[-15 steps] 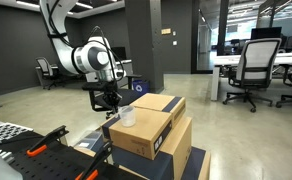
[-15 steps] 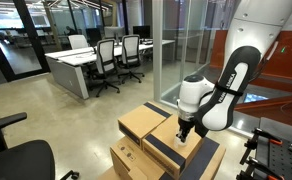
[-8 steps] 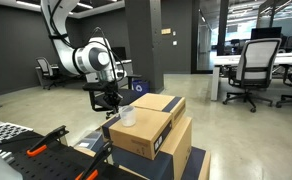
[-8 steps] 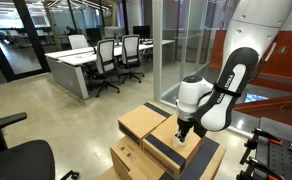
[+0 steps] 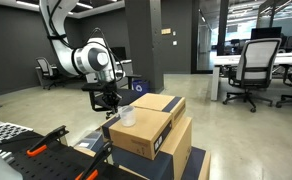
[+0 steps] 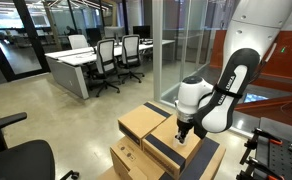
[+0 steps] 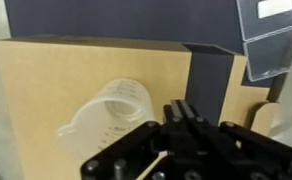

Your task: Twist the water jug around

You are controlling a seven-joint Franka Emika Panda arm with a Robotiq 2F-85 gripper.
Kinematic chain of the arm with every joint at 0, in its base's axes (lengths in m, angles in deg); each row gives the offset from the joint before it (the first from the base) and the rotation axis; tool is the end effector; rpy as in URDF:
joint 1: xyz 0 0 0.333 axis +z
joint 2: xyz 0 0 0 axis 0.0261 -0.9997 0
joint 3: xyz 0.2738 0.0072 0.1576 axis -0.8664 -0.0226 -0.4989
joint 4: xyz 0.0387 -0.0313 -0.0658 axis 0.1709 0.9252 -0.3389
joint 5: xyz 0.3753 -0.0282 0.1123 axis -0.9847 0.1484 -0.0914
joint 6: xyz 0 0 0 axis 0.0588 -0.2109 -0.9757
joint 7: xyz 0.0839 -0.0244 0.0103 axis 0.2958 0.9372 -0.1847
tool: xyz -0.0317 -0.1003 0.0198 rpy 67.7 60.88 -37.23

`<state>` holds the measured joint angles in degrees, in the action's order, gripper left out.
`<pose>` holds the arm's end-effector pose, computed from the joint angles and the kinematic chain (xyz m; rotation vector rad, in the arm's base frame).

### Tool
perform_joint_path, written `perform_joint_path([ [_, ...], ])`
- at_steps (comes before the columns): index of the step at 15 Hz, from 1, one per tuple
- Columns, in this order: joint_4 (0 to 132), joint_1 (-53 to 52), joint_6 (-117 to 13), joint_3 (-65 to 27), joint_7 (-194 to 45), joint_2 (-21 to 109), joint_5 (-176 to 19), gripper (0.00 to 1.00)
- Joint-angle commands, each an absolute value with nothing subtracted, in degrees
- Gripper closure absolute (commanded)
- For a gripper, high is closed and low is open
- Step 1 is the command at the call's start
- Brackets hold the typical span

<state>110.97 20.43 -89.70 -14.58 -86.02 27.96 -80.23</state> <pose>0.4706 0.1066 0.0938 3.0732 -0.0045 0.1016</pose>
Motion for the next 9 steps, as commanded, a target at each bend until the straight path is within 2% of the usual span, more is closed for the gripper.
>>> perform_joint_path([
  [1,110.82,21.6,-91.63,-13.51,-85.36,27.35,-78.76,0.94],
  [9,110.0,23.06,-92.65,-11.86,-85.13,27.26,-78.06,0.93],
])
